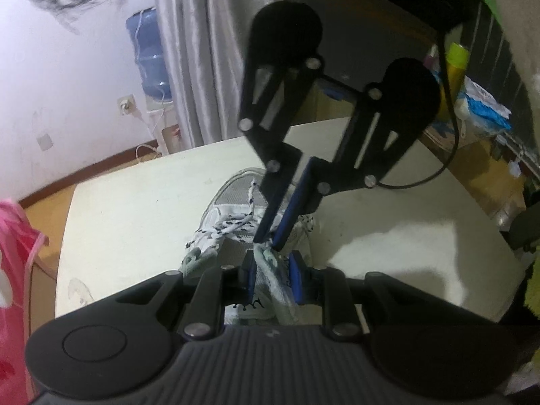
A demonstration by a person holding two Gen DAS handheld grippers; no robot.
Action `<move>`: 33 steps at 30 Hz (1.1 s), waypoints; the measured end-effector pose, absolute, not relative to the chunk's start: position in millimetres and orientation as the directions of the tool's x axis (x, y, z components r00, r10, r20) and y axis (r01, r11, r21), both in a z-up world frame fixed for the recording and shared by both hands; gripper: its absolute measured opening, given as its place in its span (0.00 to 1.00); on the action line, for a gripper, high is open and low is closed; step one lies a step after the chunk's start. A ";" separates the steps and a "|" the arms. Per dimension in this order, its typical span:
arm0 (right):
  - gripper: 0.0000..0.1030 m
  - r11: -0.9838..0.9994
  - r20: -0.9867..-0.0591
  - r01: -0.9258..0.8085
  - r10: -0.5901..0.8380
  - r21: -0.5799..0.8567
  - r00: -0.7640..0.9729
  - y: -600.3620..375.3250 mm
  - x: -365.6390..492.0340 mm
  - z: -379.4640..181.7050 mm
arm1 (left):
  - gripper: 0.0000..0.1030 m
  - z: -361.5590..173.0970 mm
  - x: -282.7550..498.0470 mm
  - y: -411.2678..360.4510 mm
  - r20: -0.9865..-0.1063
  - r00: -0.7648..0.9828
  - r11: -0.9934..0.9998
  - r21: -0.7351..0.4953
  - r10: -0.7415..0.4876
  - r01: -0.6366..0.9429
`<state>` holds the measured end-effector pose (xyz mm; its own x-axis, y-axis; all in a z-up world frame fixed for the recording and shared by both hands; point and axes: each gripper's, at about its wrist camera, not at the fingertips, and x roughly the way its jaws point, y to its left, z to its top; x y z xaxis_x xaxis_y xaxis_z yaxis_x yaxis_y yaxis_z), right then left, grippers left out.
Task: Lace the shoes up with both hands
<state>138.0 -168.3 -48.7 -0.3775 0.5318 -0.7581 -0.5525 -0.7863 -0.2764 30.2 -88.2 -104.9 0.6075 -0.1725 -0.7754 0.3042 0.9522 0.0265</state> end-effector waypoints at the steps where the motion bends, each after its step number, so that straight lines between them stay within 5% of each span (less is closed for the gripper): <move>1: 0.03 -0.783 -0.755 -0.557 0.537 -0.279 -0.376 -169.8 138.2 -48.8 | 0.24 -104.2 30.5 -87.5 -0.777 0.607 0.955 0.024 -0.167 0.294; 13: 0.03 -0.782 -0.724 -0.504 0.579 -0.366 -0.374 -180.9 136.4 -58.5 | 0.28 -65.0 26.4 -76.3 -0.767 0.636 0.995 -0.031 -0.085 0.095; 19: 0.03 -0.772 -0.717 -0.525 0.588 -0.359 -0.375 -178.7 136.2 -60.5 | 0.12 -69.7 44.2 -98.4 -0.801 0.593 0.977 0.051 -0.085 0.209; 33: 0.03 -0.763 -0.700 -0.543 0.599 -0.352 -0.388 -178.4 138.9 -65.9 | 0.08 -88.2 75.0 -112.4 -0.857 0.515 0.916 0.182 -0.031 0.359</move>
<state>138.9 -178.4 -65.9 -0.3885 0.5990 -0.7002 -0.5425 -0.7629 -0.3517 75.0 -112.4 -88.2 0.5148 -0.0312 -0.8567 0.3586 0.9156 0.1821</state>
